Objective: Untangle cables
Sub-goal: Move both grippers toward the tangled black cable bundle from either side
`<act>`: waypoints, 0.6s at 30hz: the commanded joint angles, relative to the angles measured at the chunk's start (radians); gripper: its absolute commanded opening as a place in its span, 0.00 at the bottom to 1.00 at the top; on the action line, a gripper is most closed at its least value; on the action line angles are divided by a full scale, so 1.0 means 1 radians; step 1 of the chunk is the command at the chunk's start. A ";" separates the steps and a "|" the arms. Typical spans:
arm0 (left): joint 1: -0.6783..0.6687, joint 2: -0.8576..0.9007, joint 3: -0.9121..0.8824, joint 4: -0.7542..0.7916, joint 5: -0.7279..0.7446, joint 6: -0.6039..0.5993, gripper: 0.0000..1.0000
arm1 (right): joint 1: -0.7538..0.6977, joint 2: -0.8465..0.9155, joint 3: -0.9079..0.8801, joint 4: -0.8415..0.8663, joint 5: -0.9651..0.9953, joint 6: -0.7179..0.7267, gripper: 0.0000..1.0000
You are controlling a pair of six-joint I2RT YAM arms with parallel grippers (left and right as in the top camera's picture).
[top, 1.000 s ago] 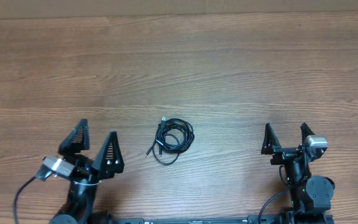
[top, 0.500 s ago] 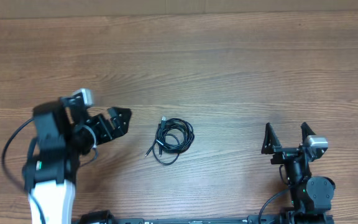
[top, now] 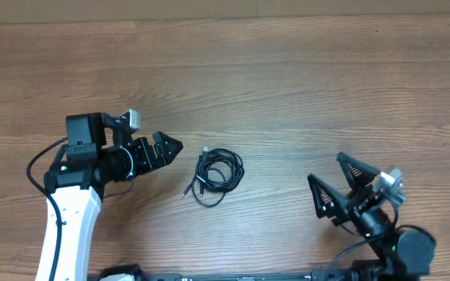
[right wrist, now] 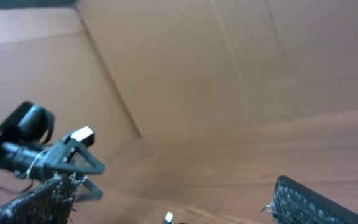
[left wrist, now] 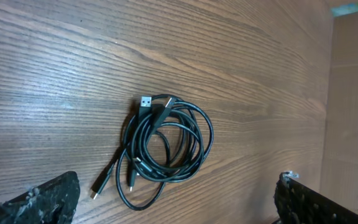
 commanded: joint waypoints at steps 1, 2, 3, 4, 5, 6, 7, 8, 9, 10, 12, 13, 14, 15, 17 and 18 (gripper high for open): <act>-0.009 0.003 0.014 -0.008 -0.017 0.026 0.99 | 0.003 0.167 0.156 -0.088 0.064 -0.125 1.00; -0.013 0.003 0.013 -0.003 -0.018 0.027 1.00 | 0.005 0.273 0.203 -0.124 0.053 -0.139 1.00; -0.018 0.003 0.013 0.004 -0.020 0.031 1.00 | 0.005 0.350 0.230 -0.135 0.035 -0.146 1.00; -0.026 0.003 0.013 0.008 -0.021 0.042 1.00 | 0.005 0.446 0.261 -0.145 0.008 -0.148 1.00; -0.032 0.003 0.013 0.010 -0.022 0.048 1.00 | 0.005 0.504 0.280 -0.148 -0.010 -0.148 1.00; -0.045 0.003 0.013 0.010 -0.035 0.049 1.00 | 0.005 0.636 0.324 -0.147 -0.060 -0.147 1.00; -0.056 0.004 0.013 0.009 -0.053 0.049 1.00 | 0.009 0.713 0.353 -0.146 -0.092 -0.147 1.00; -0.066 0.004 0.013 0.008 -0.070 0.049 1.00 | 0.019 0.803 0.390 -0.146 -0.122 -0.148 1.00; -0.087 0.005 0.013 0.005 -0.097 0.049 1.00 | 0.052 0.943 0.452 -0.151 -0.156 -0.148 1.00; -0.102 0.005 0.013 0.005 -0.115 0.048 1.00 | 0.079 1.017 0.488 -0.160 -0.161 -0.148 1.00; -0.136 0.005 0.013 0.004 -0.146 0.049 1.00 | 0.149 1.173 0.576 -0.208 -0.149 -0.157 1.00; -0.150 0.005 0.013 0.004 -0.160 0.049 1.00 | 0.182 1.244 0.617 -0.229 -0.146 -0.169 1.00; -0.163 0.005 0.013 0.005 -0.180 0.049 1.00 | 0.211 1.307 0.652 -0.241 -0.147 -0.170 1.00; -0.171 0.005 0.013 0.004 -0.193 0.048 1.00 | 0.229 1.345 0.673 -0.245 -0.148 -0.169 1.00; -0.179 0.005 0.013 0.004 -0.214 0.048 1.00 | 0.257 1.413 0.702 -0.255 -0.148 -0.167 1.00; -0.179 0.005 0.013 0.004 -0.224 0.048 1.00 | 0.268 1.432 0.704 -0.256 -0.154 -0.166 1.00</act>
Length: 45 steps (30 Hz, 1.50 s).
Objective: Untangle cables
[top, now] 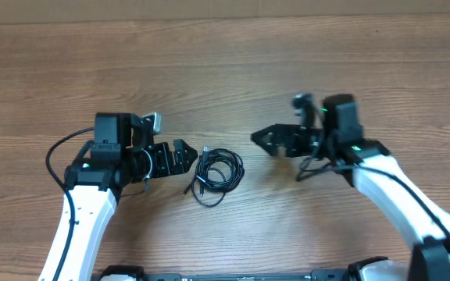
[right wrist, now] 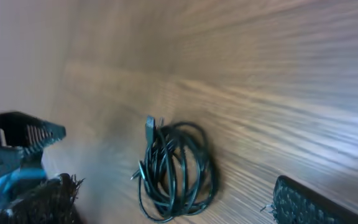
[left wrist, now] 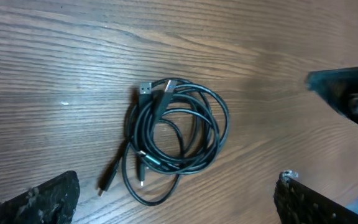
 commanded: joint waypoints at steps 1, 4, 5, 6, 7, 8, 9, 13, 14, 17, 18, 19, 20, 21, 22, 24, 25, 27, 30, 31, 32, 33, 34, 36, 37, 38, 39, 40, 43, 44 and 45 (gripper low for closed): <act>-0.008 0.002 0.013 0.001 -0.085 0.021 1.00 | 0.034 0.050 0.035 -0.020 -0.033 -0.015 1.00; -0.008 0.018 0.013 0.005 -0.093 -0.001 1.00 | 0.066 0.050 0.035 -0.071 -0.072 -0.015 1.00; -0.008 0.029 0.013 0.005 -0.093 -0.019 1.00 | 0.077 0.050 0.035 -0.082 -0.085 -0.015 1.00; -0.010 0.044 0.013 0.008 -0.090 -0.030 1.00 | 0.089 0.050 0.035 -0.091 -0.085 -0.016 1.00; -0.015 0.064 0.013 0.010 -0.090 -0.031 1.00 | 0.101 0.050 0.034 -0.099 -0.074 -0.016 1.00; -0.022 0.084 0.013 0.010 -0.090 -0.031 1.00 | 0.113 0.050 0.034 -0.105 -0.063 -0.015 1.00; -0.032 0.113 0.013 0.009 -0.090 -0.031 1.00 | 0.122 0.051 0.034 -0.103 -0.057 -0.015 1.00; -0.085 0.234 0.013 0.027 -0.050 -0.032 0.70 | 0.167 0.051 0.034 -0.100 0.013 0.009 1.00; -0.107 0.280 0.013 0.043 -0.024 -0.032 0.59 | 0.177 0.051 0.034 -0.113 0.124 0.096 1.00; -0.135 0.356 0.013 0.077 -0.020 -0.032 0.51 | 0.184 0.051 0.026 -0.146 0.352 0.300 1.00; -0.139 0.379 0.013 0.085 -0.017 -0.037 0.48 | 0.184 0.054 0.024 -0.139 0.360 0.293 1.00; -0.142 0.410 0.013 0.091 -0.017 -0.050 0.48 | 0.183 0.059 0.023 -0.129 0.354 0.277 1.00; -0.142 0.424 0.013 0.093 -0.017 -0.055 0.49 | 0.184 0.063 0.023 -0.121 0.333 0.250 0.96; -0.142 0.436 0.013 0.096 -0.017 -0.054 0.50 | 0.184 0.068 0.023 -0.112 0.301 0.225 0.95; -0.143 0.447 0.013 0.100 -0.019 -0.053 0.50 | 0.184 0.074 0.023 -0.101 0.273 0.200 0.94; -0.143 0.465 0.013 0.111 -0.018 -0.054 0.48 | 0.185 0.093 0.023 -0.080 0.239 0.177 0.93; -0.144 0.471 0.013 0.120 -0.018 -0.054 0.45 | 0.185 0.104 0.023 -0.075 0.240 0.175 0.92; -0.144 0.472 0.013 0.137 -0.018 -0.054 0.36 | 0.185 0.135 0.023 -0.068 0.237 0.156 0.92; -0.143 0.472 0.013 0.169 -0.025 -0.053 0.33 | 0.185 0.183 0.022 -0.051 0.224 0.134 1.00; -0.143 0.472 0.013 0.181 -0.031 -0.053 0.27 | 0.185 0.201 0.022 -0.045 0.205 0.134 1.00; -0.143 0.472 0.013 0.191 -0.037 -0.054 0.06 | 0.185 0.210 0.022 -0.041 0.193 0.134 1.00; -0.143 0.472 0.013 0.198 -0.041 -0.054 0.04 | 0.185 0.218 0.022 -0.040 0.179 0.134 1.00; -0.143 0.472 0.013 0.207 -0.040 -0.055 0.04 | 0.185 0.222 0.022 -0.038 0.175 0.134 1.00; -0.143 0.470 0.016 0.214 -0.035 -0.055 0.04 | 0.185 0.223 0.022 -0.038 0.176 0.134 1.00; -0.142 0.467 0.023 0.207 -0.033 -0.053 0.04 | 0.185 0.223 0.022 -0.037 0.176 0.134 1.00; -0.141 0.464 0.032 0.195 -0.031 -0.053 0.04 | 0.185 0.223 0.022 -0.037 0.177 0.134 1.00; -0.141 0.460 0.051 0.174 -0.025 -0.053 0.04 | 0.185 0.223 0.022 -0.038 0.179 0.134 1.00; -0.141 0.455 0.065 0.156 -0.024 -0.053 0.04 | 0.185 0.223 0.022 -0.037 0.180 0.133 1.00; -0.142 0.443 0.134 0.088 -0.024 -0.053 0.04 | 0.183 0.223 0.022 -0.038 0.180 0.134 1.00; -0.142 0.441 0.153 0.069 -0.037 -0.054 0.04 | 0.183 0.223 0.022 -0.038 0.179 0.134 1.00; -0.141 0.439 0.172 0.044 -0.066 -0.054 0.04 | 0.183 0.223 0.022 -0.038 0.179 0.134 1.00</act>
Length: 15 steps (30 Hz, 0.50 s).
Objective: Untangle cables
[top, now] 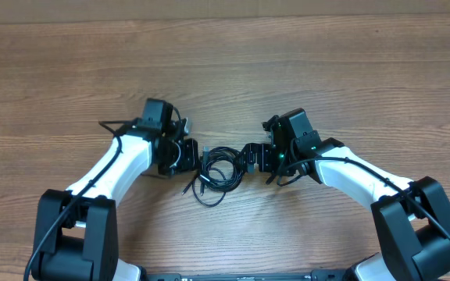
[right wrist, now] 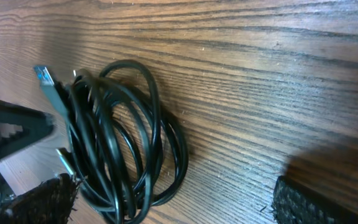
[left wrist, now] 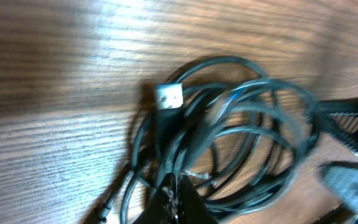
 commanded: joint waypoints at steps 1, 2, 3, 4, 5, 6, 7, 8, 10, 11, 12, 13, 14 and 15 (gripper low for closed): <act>0.000 -0.025 0.109 -0.079 -0.091 -0.024 0.04 | 0.002 0.004 0.012 0.005 -0.008 -0.008 1.00; 0.000 -0.025 0.125 -0.101 -0.135 -0.058 0.04 | 0.002 0.004 0.012 0.006 -0.008 -0.008 1.00; 0.000 -0.025 0.142 -0.124 -0.180 -0.093 0.04 | 0.001 0.004 0.012 0.006 -0.008 -0.008 1.00; 0.000 -0.025 0.152 -0.132 -0.196 -0.100 0.04 | 0.000 0.004 0.012 0.010 -0.008 -0.008 1.00; 0.000 -0.025 0.154 -0.130 -0.193 -0.100 0.17 | -0.002 0.004 0.012 0.012 -0.008 -0.008 1.00; 0.000 -0.025 0.154 -0.130 -0.192 -0.100 0.36 | -0.002 0.004 0.012 0.013 -0.008 -0.009 1.00; 0.000 -0.025 0.154 -0.130 -0.193 -0.100 0.38 | -0.002 0.004 0.012 0.013 -0.011 -0.009 1.00; 0.000 -0.025 0.154 -0.131 -0.189 -0.100 0.45 | -0.002 0.004 0.012 0.014 -0.040 -0.019 1.00; -0.003 -0.023 0.152 -0.130 -0.178 -0.100 0.66 | -0.002 0.004 0.012 0.018 -0.164 -0.097 1.00; -0.004 -0.021 0.152 -0.130 -0.165 -0.100 0.67 | -0.002 0.004 0.012 0.018 -0.229 -0.131 1.00; -0.005 -0.020 0.151 -0.131 -0.145 -0.099 0.67 | -0.002 0.004 0.012 0.017 -0.270 -0.142 0.98; -0.007 -0.018 0.149 -0.131 -0.131 -0.096 0.66 | -0.002 0.004 0.012 0.017 -0.277 -0.132 0.95; -0.010 -0.016 0.146 -0.134 -0.119 -0.096 0.67 | -0.001 0.004 0.012 0.017 -0.267 -0.119 0.88; -0.014 -0.014 0.143 -0.132 -0.114 -0.097 0.68 | -0.001 0.005 0.012 0.017 -0.247 -0.096 0.85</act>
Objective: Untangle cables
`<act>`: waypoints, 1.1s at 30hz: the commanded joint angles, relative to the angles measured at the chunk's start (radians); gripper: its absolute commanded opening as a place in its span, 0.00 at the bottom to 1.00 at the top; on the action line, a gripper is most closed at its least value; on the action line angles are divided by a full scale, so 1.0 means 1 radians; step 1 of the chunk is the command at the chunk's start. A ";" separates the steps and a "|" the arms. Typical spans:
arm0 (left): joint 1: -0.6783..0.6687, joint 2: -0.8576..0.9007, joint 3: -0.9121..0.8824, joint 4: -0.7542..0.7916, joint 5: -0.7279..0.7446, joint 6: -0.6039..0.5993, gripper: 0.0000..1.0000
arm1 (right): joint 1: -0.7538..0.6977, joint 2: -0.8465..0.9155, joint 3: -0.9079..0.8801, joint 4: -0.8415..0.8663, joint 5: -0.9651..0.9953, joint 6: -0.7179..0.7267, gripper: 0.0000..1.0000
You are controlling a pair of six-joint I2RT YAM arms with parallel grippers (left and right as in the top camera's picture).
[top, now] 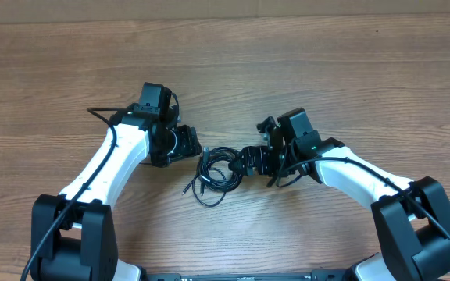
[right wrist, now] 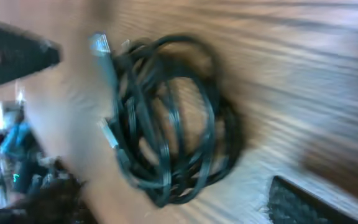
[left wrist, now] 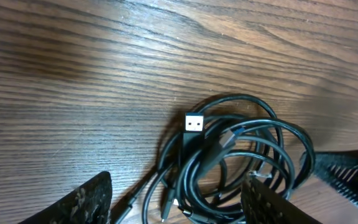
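Observation:
A bundle of black cables [top: 218, 176] lies coiled on the wooden table, a thin end trailing to its lower left. In the left wrist view its silver USB plug [left wrist: 194, 122] points up from the coils [left wrist: 247, 163]. My left gripper [top: 191, 144] is open at the bundle's upper left edge [left wrist: 179, 186], fingers [left wrist: 87, 200] apart on either side of the coils. My right gripper [top: 248, 161] is open at the bundle's right edge. Its view is blurred, with the coils [right wrist: 166, 118] ahead of the gripper [right wrist: 173, 186]. Neither holds anything.
The wooden table [top: 326, 70] stretches all round the bundle, with its far edge along the top of the overhead view. The two arms reach in from the lower left and lower right and nearly meet over the cables.
My left gripper's fingers were together right at the plug end; they now stand open and a little farther back. The right gripper has shifted slightly onto the bundle's right edge. The cables lie as before.
First the left gripper was open to the left of the bundle and the right arm was far off at the lower right. Then both were open on either side of the bundle. Then they were right at it, and now both stand open against it.

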 commanded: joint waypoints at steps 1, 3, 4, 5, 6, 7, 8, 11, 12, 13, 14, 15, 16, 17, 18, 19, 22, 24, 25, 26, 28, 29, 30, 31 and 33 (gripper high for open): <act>-0.018 -0.005 0.005 -0.002 0.037 -0.006 0.70 | 0.001 0.007 0.012 0.008 -0.055 0.003 0.80; -0.035 0.002 -0.008 -0.003 0.010 -0.006 0.78 | 0.024 0.026 0.010 0.007 0.068 0.114 0.69; -0.044 0.002 -0.018 -0.002 -0.009 -0.007 0.79 | 0.042 0.037 0.008 0.009 0.109 0.127 0.69; -0.050 0.002 -0.025 -0.002 -0.019 -0.007 0.82 | 0.055 0.045 0.008 0.011 0.125 0.126 0.69; -0.055 0.002 -0.031 -0.001 -0.019 -0.007 0.87 | 0.075 0.057 0.008 0.024 0.127 0.126 0.69; -0.060 0.002 -0.034 -0.003 -0.018 -0.007 0.89 | 0.090 0.062 0.008 0.042 0.116 0.126 0.67; -0.063 0.002 -0.035 -0.003 -0.016 -0.007 0.91 | 0.103 0.067 0.008 0.059 0.111 0.127 0.65; -0.074 0.002 -0.035 -0.006 -0.015 -0.007 0.95 | 0.147 0.068 0.008 0.111 0.122 0.129 0.45; -0.077 0.002 -0.035 -0.006 -0.015 -0.007 0.95 | 0.153 0.068 0.008 0.117 0.127 0.129 0.40; -0.082 0.002 -0.035 -0.006 -0.016 -0.006 0.94 | 0.156 0.068 0.008 0.119 0.135 0.129 0.33; -0.087 0.002 -0.036 -0.006 -0.018 -0.006 0.93 | 0.156 0.068 0.008 0.119 0.139 0.129 0.25; -0.092 0.002 -0.036 -0.006 -0.019 -0.006 0.92 | 0.156 0.068 0.008 0.119 0.138 0.129 0.16; -0.095 0.002 -0.036 -0.006 -0.020 -0.006 0.90 | 0.154 0.068 0.008 0.119 0.138 0.129 0.04; -0.098 0.002 -0.036 -0.006 -0.021 -0.006 0.86 | 0.153 0.067 0.010 0.117 0.134 0.130 0.04; -0.100 0.002 -0.036 -0.006 -0.029 -0.006 0.78 | 0.148 0.063 0.016 0.116 0.097 0.130 0.04; -0.101 0.002 -0.036 -0.006 -0.039 -0.006 0.75 | 0.143 0.058 0.025 0.116 0.057 0.130 0.04; -0.101 0.002 -0.037 -0.006 -0.064 -0.007 0.62 | 0.118 0.024 0.068 0.116 -0.090 0.129 0.04; -0.101 0.002 -0.037 -0.002 -0.068 -0.007 0.70 | 0.096 -0.019 0.112 0.116 -0.207 0.129 0.04; -0.101 0.002 -0.037 -0.001 -0.067 -0.007 0.82 | 0.091 -0.033 0.126 0.116 -0.241 0.129 0.04; -0.101 0.002 -0.037 0.001 -0.067 -0.007 0.96 | 0.086 -0.056 0.149 0.116 -0.293 0.129 0.04; -0.101 0.002 -0.037 0.008 -0.059 -0.006 1.00 | 0.085 -0.093 0.175 0.116 -0.350 0.132 0.04; -0.101 0.002 -0.037 0.010 -0.056 -0.006 1.00 | 0.085 -0.103 0.176 0.116 -0.351 0.139 0.04; -0.101 0.002 -0.037 0.010 -0.055 -0.006 1.00 | 0.085 -0.106 0.176 0.116 -0.351 0.145 0.04; -0.101 0.002 -0.037 0.011 -0.045 -0.006 1.00 | 0.087 -0.107 0.176 0.110 -0.351 0.147 0.04; -0.101 0.002 -0.037 0.020 -0.005 0.010 0.71 | 0.088 -0.106 0.176 0.093 -0.335 0.148 0.04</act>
